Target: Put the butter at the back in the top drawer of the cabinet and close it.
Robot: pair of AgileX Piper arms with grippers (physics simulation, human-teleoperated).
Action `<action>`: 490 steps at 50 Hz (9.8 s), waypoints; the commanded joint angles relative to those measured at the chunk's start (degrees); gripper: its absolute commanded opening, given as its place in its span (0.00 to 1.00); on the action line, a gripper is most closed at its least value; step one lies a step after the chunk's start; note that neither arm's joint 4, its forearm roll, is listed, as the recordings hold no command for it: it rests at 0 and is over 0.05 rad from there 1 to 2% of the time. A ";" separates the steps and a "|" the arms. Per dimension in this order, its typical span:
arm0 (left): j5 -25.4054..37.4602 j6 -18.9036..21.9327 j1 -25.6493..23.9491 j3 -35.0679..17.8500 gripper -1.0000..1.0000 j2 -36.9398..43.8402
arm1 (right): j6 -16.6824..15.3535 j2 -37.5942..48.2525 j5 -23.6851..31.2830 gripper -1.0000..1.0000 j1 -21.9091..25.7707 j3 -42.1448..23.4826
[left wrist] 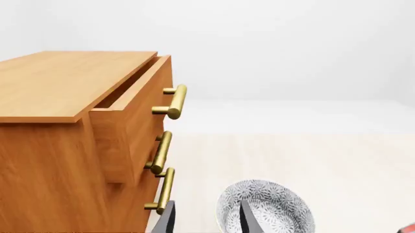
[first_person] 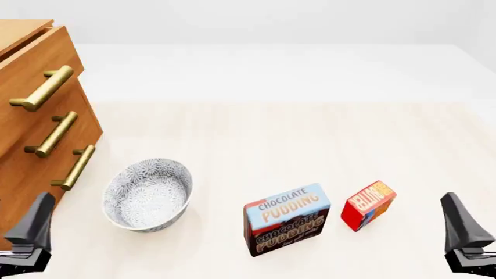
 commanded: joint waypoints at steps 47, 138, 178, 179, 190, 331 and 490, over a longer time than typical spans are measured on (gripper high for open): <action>0.89 12.27 -1.99 -1.39 1.00 0.72 | 0.00 0.00 0.00 1.00 0.00 0.00; 12.79 63.94 0.22 -30.33 1.00 23.74 | 0.00 0.00 0.00 1.00 0.00 0.00; 2.27 67.72 -0.12 -27.63 1.00 33.07 | 0.00 0.00 0.00 1.00 0.00 0.00; 2.65 67.81 -0.17 -27.43 1.00 33.32 | 0.00 0.00 0.00 1.00 0.00 0.00; 0.89 68.62 0.01 -26.92 1.00 34.68 | 0.00 0.00 0.00 1.00 0.00 0.00; -18.21 70.26 7.12 -25.85 1.00 55.11 | 0.00 0.00 0.00 1.00 0.00 0.00; -18.61 67.27 -3.12 -28.50 0.00 58.85 | 0.00 0.00 0.00 1.00 0.00 0.00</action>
